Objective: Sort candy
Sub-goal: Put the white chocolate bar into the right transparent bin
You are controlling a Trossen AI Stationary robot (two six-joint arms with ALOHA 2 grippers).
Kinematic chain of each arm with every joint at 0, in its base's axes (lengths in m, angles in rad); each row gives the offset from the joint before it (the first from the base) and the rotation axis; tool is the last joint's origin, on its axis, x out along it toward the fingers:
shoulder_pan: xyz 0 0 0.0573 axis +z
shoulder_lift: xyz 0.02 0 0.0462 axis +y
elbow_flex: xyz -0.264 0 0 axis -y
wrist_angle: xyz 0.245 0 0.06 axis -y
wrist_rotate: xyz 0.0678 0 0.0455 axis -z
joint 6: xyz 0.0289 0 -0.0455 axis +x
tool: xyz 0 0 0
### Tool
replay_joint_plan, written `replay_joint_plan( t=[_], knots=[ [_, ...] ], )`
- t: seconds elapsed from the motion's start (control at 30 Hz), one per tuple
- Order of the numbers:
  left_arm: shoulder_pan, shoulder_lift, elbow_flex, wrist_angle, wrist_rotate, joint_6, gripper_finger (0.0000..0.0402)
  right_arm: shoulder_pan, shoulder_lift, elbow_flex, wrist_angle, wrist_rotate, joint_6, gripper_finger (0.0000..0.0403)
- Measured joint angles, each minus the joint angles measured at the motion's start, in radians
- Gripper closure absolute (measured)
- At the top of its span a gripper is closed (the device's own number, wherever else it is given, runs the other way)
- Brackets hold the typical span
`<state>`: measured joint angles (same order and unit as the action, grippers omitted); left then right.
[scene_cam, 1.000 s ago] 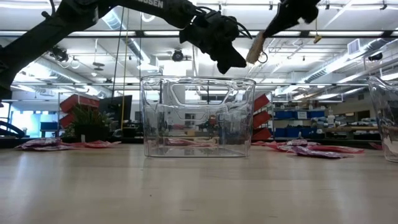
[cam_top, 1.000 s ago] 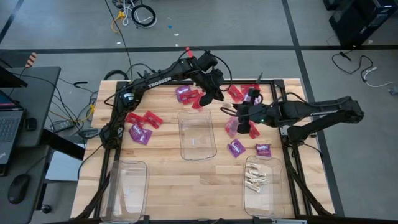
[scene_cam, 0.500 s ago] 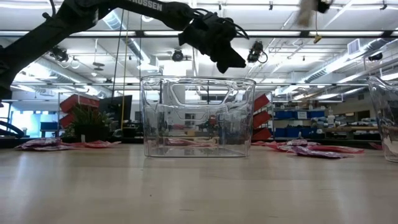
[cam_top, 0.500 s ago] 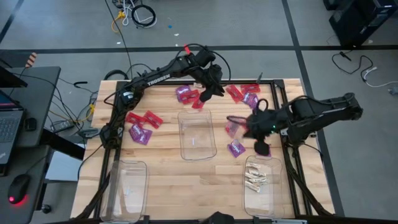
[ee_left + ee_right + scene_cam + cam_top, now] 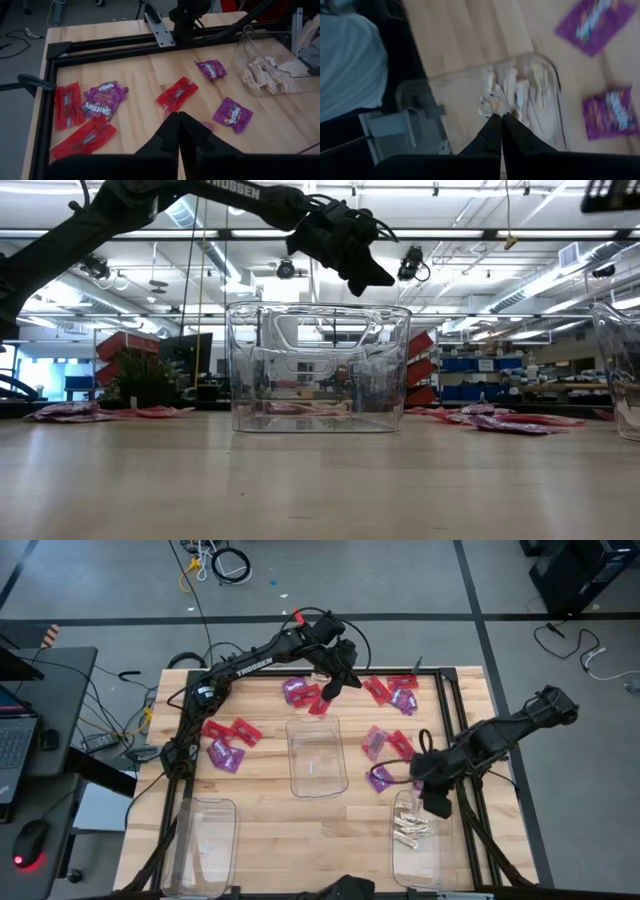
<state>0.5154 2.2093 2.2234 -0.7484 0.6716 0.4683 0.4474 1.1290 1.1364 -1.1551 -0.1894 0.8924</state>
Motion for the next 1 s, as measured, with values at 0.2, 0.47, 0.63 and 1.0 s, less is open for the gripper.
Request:
replay_joint_plan(
  t=[0.2,0.47,0.63,1.0],
  knots=[
    [0.021,0.0,0.0,-0.011,-0.036,-0.001,0.0399,0.007,0.001,-0.134,0.114,-0.06,0.008,0.0403],
    [0.068,0.0,0.0,-0.101,-0.145,0.033,0.04,0.01,0.001,-0.256,0.156,-0.11,0.035,0.0403],
    [0.1,0.001,0.0,-0.164,-0.24,0.072,0.04,0.009,0.001,-0.258,0.211,-0.103,0.041,0.0392],
    [0.189,0.002,-0.013,-0.299,-0.308,0.113,0.0386,0.001,0.001,-0.258,0.226,-0.099,0.137,0.0266]
  ],
)
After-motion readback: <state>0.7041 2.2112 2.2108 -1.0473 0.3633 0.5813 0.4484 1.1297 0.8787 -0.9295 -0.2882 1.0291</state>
